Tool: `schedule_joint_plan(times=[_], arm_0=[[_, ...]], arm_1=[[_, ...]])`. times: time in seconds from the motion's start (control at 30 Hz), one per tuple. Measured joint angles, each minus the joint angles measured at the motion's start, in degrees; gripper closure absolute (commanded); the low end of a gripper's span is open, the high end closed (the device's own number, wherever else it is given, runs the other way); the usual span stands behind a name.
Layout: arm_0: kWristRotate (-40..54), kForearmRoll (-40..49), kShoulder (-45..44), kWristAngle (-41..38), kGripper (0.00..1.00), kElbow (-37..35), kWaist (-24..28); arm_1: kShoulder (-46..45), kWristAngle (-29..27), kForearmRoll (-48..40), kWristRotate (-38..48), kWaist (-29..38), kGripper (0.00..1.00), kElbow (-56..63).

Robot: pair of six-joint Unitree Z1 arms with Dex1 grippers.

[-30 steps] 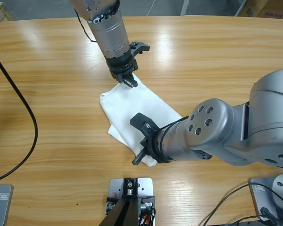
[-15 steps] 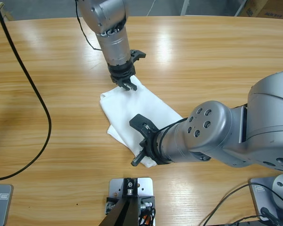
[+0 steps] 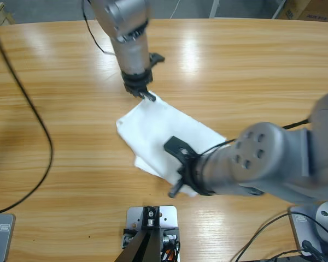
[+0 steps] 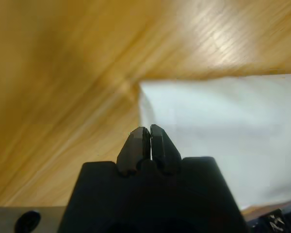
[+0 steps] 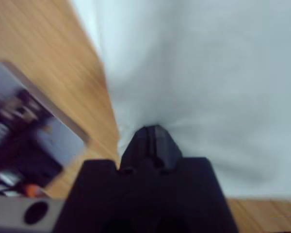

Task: Fold clothes

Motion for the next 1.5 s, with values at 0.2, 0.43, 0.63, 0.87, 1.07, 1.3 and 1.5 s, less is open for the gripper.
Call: schedule_joint_plan(times=[0.2, 0.43, 0.63, 0.87, 1.07, 1.3, 1.5], arm_0=[[3.74, 0.00, -11.90, 0.71, 0.023, 1.03, 0.71], [7.98, -6.58, -23.52, 0.28, 0.023, 18.63, -3.45], [12.55, -16.61, -28.91, -4.27, 0.007, 33.89, -7.58], [12.46, -18.12, -29.07, -4.76, 0.000, 33.97, -9.37], [-6.12, -13.61, -23.23, -5.80, 0.000, 20.87, -13.45], [-19.85, -11.19, -9.53, -5.76, 0.000, 11.93, -16.75], [-22.66, -6.55, -2.48, -4.10, 0.000, 6.17, -17.42]], arm_1=[[-13.41, -5.10, 11.23, -1.38, 0.04, 0.000, -3.76], [-21.96, -6.53, 22.06, -0.81, 0.04, 0.000, -7.20], [-26.59, -7.79, 28.46, 1.28, 0.04, 0.000, -6.95], [-29.05, -7.79, 30.29, 1.80, 0.04, 0.000, -6.69], [-29.27, -7.95, 30.55, 2.33, 0.04, 0.000, -5.17], [-31.60, -8.41, 30.56, 5.18, 0.04, 0.000, -0.43], [-33.05, -9.04, 30.31, 5.74, 0.04, 0.000, 2.41]])
